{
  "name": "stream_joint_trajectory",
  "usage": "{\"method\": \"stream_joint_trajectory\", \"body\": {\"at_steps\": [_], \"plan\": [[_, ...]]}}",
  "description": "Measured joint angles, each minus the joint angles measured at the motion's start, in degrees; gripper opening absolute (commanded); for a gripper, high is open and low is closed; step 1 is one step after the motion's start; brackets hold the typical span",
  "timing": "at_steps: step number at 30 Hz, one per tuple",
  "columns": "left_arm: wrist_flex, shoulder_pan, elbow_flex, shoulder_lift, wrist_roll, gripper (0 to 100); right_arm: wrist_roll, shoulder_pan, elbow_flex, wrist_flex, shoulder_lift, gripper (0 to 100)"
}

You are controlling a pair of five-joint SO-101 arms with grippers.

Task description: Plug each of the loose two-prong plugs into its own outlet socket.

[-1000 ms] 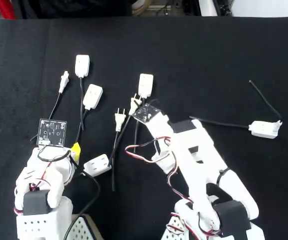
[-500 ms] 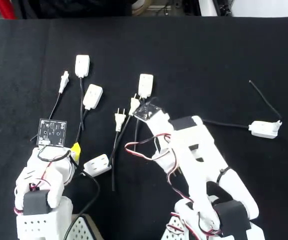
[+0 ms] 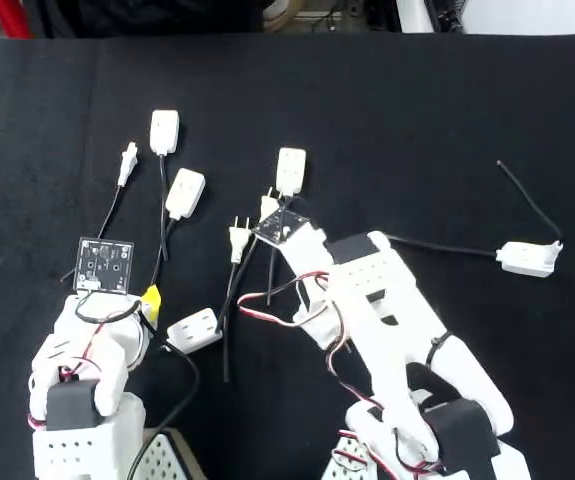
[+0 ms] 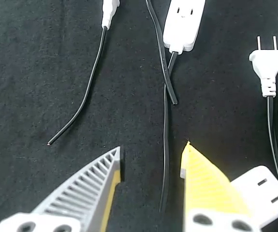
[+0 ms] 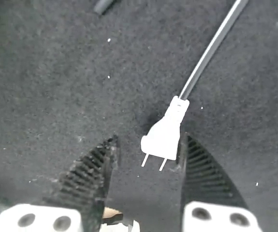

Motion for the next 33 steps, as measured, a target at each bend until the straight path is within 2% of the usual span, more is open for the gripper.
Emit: {"method": "stream_joint_trajectory", "body": {"at_steps": [8, 20, 24, 33], "plan": [[0.00, 0.00, 0.00, 0.00, 0.00, 21, 0.00, -0.09, 0.00, -0.09, 1.85, 15.8], [0.00, 0.00, 0.26, -0.09, 0.00, 21, 0.00, 3.52, -1.05, -3.78, 9.32, 15.8], [0.00, 0.00, 0.26, -0.09, 0.00, 21, 2.90, 6.68, 0.44, -5.63, 10.99, 15.8], [0.00, 0.00, 0.26, -0.09, 0.00, 21, 3.43, 7.38, 1.67, -7.65, 10.81, 14.8]]}}
